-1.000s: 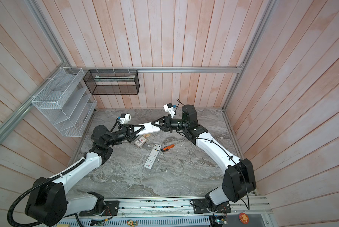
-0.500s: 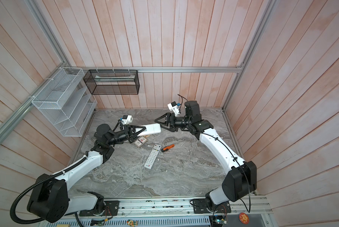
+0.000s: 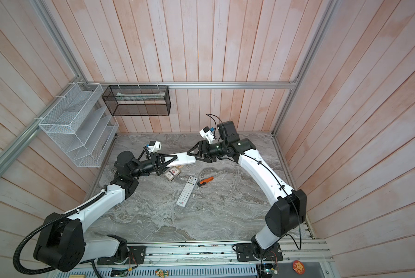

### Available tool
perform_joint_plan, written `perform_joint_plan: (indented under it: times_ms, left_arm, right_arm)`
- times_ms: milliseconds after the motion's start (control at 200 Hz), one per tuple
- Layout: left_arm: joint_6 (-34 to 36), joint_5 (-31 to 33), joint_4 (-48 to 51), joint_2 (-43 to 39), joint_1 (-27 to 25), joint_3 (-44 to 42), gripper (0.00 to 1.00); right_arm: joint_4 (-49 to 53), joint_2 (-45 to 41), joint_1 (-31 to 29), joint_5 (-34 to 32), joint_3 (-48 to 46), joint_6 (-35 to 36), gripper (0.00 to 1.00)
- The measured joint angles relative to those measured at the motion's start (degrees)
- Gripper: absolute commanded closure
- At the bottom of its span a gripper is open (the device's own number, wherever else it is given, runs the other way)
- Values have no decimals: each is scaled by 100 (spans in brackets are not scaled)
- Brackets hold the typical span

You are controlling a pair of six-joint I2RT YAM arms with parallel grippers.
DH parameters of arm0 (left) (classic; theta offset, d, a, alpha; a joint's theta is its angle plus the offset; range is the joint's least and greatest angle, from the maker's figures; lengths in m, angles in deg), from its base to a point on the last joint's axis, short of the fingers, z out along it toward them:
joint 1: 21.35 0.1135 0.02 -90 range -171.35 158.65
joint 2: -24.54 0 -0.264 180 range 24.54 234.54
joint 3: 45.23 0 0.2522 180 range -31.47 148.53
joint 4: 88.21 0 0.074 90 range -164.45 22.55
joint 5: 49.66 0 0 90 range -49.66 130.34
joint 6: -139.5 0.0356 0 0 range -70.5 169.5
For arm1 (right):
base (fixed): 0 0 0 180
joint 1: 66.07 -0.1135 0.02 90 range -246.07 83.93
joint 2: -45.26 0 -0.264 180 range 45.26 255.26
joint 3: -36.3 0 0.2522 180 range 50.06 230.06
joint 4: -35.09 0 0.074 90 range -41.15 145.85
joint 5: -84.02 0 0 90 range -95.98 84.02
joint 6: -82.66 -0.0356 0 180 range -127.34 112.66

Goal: Unload the batteries from the remote control

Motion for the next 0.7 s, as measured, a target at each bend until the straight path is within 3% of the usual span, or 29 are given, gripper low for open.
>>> perform_joint_plan:
  times_ms: [245,700]
  left_arm:
    - [0,-127,24,28,105,24,100]
    - [0,-221,153,28,181,24,100]
  right_arm:
    - [431,302,-153,-227,455,267,57]
    - [654,306,-157,-341,457,424,61]
